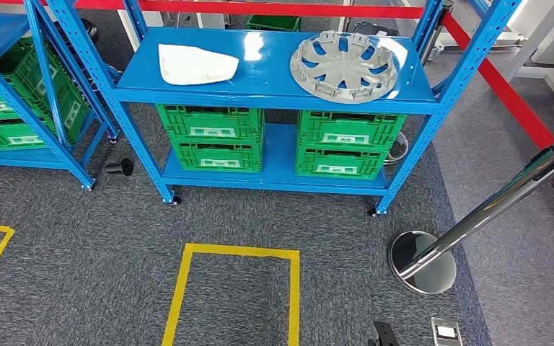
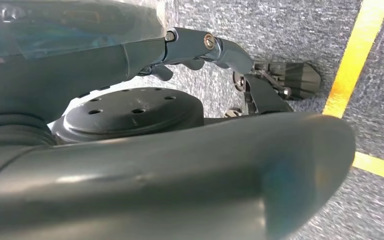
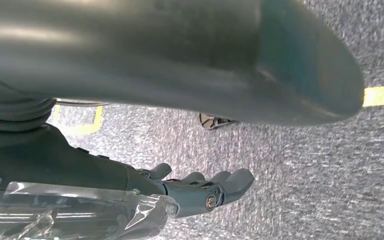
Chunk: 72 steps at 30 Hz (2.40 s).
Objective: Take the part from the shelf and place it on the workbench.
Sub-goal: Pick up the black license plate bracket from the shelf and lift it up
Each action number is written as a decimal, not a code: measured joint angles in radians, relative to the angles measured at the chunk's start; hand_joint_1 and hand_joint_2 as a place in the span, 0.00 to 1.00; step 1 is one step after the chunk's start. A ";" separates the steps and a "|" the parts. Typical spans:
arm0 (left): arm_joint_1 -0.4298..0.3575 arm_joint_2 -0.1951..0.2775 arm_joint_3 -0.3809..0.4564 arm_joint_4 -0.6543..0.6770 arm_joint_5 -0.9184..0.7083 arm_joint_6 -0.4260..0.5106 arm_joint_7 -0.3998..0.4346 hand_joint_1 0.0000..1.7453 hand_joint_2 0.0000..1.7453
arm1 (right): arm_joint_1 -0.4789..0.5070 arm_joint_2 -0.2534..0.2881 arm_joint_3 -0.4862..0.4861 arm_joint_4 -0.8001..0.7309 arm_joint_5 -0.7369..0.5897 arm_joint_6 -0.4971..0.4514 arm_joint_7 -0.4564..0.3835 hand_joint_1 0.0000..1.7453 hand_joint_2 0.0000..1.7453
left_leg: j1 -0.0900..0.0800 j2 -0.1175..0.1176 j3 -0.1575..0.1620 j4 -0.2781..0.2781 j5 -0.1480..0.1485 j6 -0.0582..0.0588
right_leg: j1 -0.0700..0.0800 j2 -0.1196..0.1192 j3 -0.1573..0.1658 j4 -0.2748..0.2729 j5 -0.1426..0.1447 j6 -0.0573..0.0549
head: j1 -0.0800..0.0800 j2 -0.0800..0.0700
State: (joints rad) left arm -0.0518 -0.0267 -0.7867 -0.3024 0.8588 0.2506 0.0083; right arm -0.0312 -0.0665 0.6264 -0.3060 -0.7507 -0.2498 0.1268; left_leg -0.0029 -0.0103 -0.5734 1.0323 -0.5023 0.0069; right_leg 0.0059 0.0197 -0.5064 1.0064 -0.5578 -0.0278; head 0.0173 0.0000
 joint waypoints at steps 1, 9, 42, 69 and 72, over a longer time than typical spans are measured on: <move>-0.005 0.000 -0.024 0.004 0.016 0.006 -0.001 0.00 0.00 | -0.005 -0.004 0.019 0.005 -0.015 -0.006 0.003 0.00 0.00 | 0.000 0.000 0.000 0.000 0.000 0.000 | 0.000 0.000 0.000 0.000 0.000 0.000 | 0.000 0.000; -0.035 0.000 -0.192 0.028 0.110 0.038 -0.011 0.00 0.00 | -0.042 -0.093 0.146 0.040 -0.110 -0.111 -0.007 0.00 0.00 | -0.001 0.000 0.000 0.000 0.001 0.001 | -0.001 0.000 0.000 -0.001 0.001 0.001 | 0.000 0.000; -0.061 -0.011 -0.401 0.062 0.100 -0.008 -0.013 0.00 0.00 | -0.253 -0.593 -0.097 -0.938 1.638 0.148 0.519 0.00 0.00 | -0.009 -0.004 0.000 -0.007 0.015 0.007 | -0.007 -0.006 -0.001 0.000 0.010 0.008 | -0.005 0.000; -0.068 -0.013 -0.453 0.069 0.070 -0.036 0.025 0.00 0.00 | -0.557 -0.354 0.161 -1.079 1.539 0.181 0.409 0.00 0.00 | -0.008 -0.008 -0.001 -0.010 0.018 0.006 | -0.007 -0.009 -0.003 -0.002 0.010 0.006 | -0.005 0.000; -0.068 -0.010 -0.456 0.070 0.070 -0.036 0.024 0.00 0.00 | -0.557 -0.353 0.163 -1.073 1.522 0.168 0.411 0.00 0.00 | -0.008 -0.008 -0.001 -0.010 0.018 0.006 | -0.007 -0.009 -0.003 -0.002 0.010 0.006 | -0.005 0.000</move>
State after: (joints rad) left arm -0.1198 -0.0372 -1.2427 -0.2328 0.9288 0.2144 0.0327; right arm -0.5880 -0.4197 0.7897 -1.3795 0.7714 -0.0814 0.5380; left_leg -0.0112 -0.0179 -0.5746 1.0223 -0.4847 0.0126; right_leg -0.0014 0.0104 -0.5095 1.0042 -0.5475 -0.0214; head 0.0120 0.0000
